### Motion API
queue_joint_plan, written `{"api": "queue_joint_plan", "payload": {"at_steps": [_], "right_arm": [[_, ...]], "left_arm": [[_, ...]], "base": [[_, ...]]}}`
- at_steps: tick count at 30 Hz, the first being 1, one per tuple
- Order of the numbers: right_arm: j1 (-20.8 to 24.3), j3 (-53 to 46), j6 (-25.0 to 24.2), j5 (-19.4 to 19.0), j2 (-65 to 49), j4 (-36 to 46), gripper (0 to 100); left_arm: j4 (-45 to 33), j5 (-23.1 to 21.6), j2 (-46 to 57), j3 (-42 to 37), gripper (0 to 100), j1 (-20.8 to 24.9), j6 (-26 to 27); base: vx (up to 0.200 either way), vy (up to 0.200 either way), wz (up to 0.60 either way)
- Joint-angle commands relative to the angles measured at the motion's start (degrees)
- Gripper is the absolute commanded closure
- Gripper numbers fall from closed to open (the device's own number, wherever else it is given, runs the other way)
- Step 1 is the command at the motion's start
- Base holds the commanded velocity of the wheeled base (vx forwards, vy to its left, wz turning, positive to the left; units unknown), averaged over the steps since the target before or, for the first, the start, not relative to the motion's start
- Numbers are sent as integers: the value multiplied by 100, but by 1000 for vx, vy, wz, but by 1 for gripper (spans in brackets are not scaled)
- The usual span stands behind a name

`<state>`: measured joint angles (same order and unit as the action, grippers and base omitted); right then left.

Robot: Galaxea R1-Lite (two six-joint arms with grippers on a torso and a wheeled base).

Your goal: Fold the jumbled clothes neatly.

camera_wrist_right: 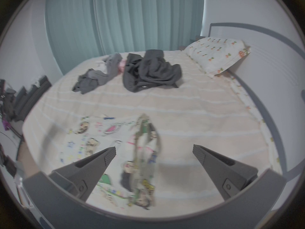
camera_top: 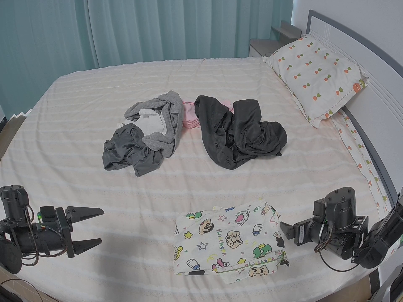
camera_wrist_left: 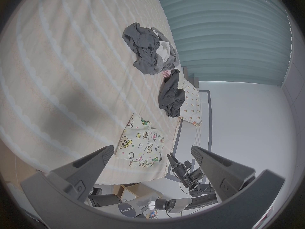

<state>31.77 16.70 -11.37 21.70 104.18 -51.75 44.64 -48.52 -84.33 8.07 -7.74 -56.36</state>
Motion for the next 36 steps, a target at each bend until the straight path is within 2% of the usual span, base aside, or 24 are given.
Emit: {"api": "queue_joint_plan", "payload": {"at_steps": [1,4,12,22,29,31,32,33,36], "right_arm": [[330,263,-295,-465,190,-28,0],[374,510,-374,-711,630,-11,0],[321,422,-392,-860,1904,-55,0],[145,-501,-401,-1001,1702,-169,0],[-30,-1090,-471,-1063,1676,-1716,0],[-162,-1459,-497,-1265,1676,-2445,0],[-171,-1494,-506,-1282,1667,-2489,0],[-259,-1670,-656,-1563,1641,-2893,0],[-496,-1670,-1455,-1889,1192,-3104,0]], "left_arm": [[1,0,-57,2,0,1,2],[1,0,-83,2,0,1,2],[1,0,-136,10,0,1,11],[1,9,-162,10,0,1,11],[9,35,-180,2,0,27,63],[1,62,-206,-7,0,45,266],[1,62,-215,-7,0,45,266],[1,88,-250,-7,0,141,362],[18,572,-259,72,0,642,380]], "base": [[0,0,0],[0,0,0],[0,0,0],[0,0,0],[0,0,0],[0,0,0],[0,0,0],[0,0,0],[0,0,0]]}}
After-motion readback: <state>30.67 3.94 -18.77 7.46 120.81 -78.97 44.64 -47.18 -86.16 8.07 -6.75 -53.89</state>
